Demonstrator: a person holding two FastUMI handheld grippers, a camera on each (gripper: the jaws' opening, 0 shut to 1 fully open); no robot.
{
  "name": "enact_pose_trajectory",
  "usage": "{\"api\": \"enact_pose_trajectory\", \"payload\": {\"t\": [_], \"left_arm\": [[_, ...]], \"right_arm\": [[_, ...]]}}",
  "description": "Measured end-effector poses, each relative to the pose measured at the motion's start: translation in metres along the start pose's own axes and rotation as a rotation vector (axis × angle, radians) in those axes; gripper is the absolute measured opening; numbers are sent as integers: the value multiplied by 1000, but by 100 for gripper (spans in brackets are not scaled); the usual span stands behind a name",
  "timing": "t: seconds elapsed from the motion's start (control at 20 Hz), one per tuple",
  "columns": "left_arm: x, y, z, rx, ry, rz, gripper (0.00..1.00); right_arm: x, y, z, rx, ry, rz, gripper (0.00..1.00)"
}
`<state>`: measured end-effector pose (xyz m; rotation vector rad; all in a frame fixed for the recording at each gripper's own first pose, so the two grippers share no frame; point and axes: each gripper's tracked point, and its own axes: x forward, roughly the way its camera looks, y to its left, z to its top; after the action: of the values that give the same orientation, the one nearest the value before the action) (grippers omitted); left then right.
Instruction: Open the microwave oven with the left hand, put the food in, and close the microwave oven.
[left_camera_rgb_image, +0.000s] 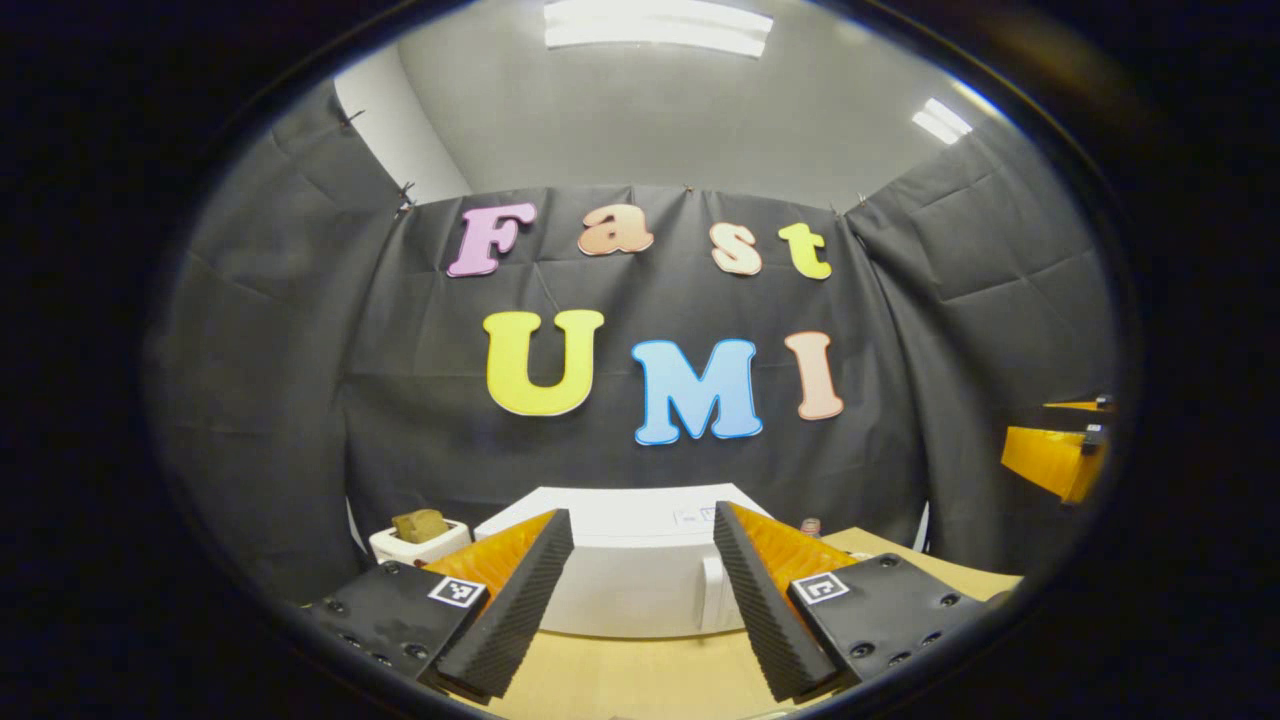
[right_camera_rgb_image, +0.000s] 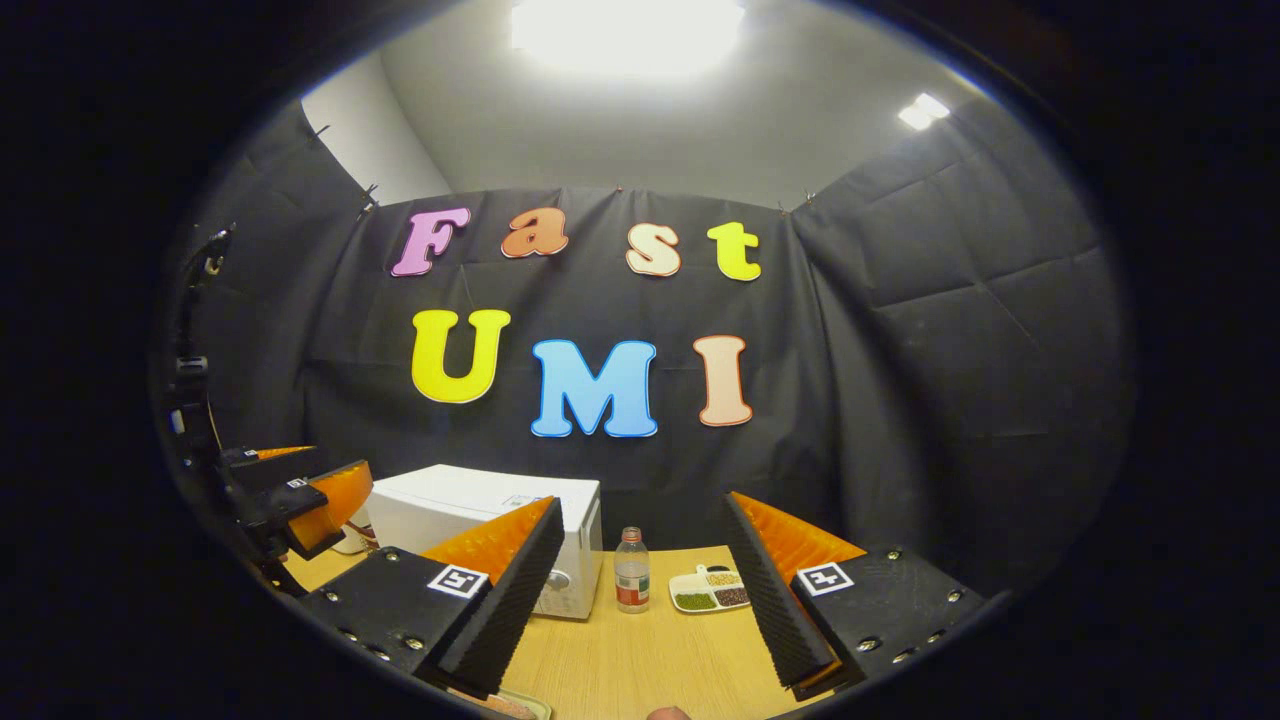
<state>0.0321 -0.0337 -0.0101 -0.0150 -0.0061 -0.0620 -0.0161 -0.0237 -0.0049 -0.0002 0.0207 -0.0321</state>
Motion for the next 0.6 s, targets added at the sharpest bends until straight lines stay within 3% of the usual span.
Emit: {"api": "enact_pose_trajectory", "payload": {"t": [0.6], "left_arm": [[93, -59, -73, 39, 48, -86, 96]], "right_arm": [[-40, -73, -3, -43, 37, -190, 96]]}}
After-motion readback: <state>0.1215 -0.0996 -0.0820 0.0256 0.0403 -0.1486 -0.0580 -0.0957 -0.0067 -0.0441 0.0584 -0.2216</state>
